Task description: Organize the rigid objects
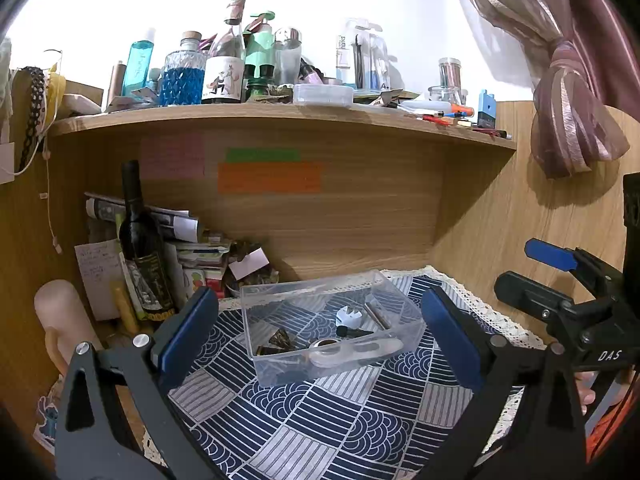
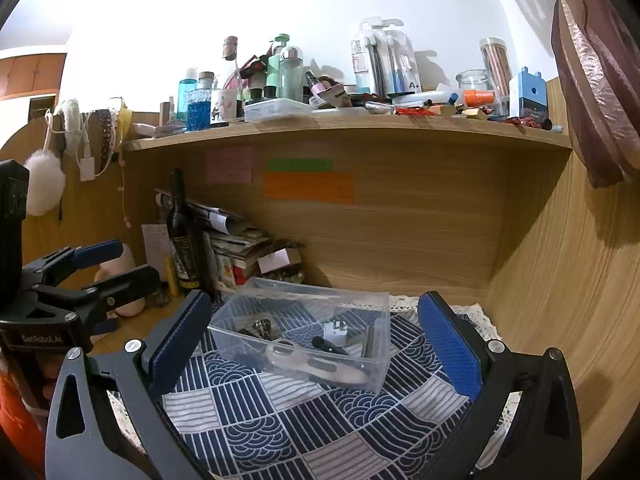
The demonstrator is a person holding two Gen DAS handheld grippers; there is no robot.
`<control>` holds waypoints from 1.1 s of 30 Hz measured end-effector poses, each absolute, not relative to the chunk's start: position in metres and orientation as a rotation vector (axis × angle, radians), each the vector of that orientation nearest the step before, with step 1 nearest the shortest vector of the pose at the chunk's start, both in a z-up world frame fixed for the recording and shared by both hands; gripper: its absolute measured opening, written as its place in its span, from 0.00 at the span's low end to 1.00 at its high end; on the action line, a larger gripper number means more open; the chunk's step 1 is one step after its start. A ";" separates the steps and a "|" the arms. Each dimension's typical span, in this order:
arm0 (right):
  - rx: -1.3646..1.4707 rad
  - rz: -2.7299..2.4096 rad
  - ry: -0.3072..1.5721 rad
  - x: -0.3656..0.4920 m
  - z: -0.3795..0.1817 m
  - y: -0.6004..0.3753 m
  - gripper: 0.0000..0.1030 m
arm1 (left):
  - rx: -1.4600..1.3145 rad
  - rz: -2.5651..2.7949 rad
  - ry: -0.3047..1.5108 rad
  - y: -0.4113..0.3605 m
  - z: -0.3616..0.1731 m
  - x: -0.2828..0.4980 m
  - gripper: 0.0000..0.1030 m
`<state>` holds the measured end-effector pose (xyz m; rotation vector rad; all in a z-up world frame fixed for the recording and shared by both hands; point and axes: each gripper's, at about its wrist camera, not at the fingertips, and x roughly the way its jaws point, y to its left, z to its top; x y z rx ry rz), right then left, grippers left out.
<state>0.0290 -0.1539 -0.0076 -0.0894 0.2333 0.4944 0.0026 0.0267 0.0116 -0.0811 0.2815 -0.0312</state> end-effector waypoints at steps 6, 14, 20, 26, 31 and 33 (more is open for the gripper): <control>-0.088 0.495 0.233 0.029 -0.008 -0.153 1.00 | -0.080 -0.029 0.278 0.026 0.012 0.002 1.00; -0.090 0.497 0.234 0.028 -0.007 -0.152 1.00 | -0.079 -0.028 0.274 0.025 0.012 0.002 1.00; -0.089 0.503 0.235 0.030 -0.008 -0.154 1.00 | -0.091 -0.045 0.269 0.029 0.014 -0.001 1.00; -0.089 0.501 0.239 0.030 -0.008 -0.152 1.00 | -0.085 -0.046 0.266 0.028 0.015 -0.001 1.00; -0.088 0.497 0.245 0.031 -0.009 -0.150 1.00 | -0.083 -0.050 0.266 0.028 0.014 -0.001 1.00; -0.088 0.496 0.247 0.032 -0.009 -0.150 1.00 | -0.087 -0.050 0.267 0.028 0.014 -0.001 1.00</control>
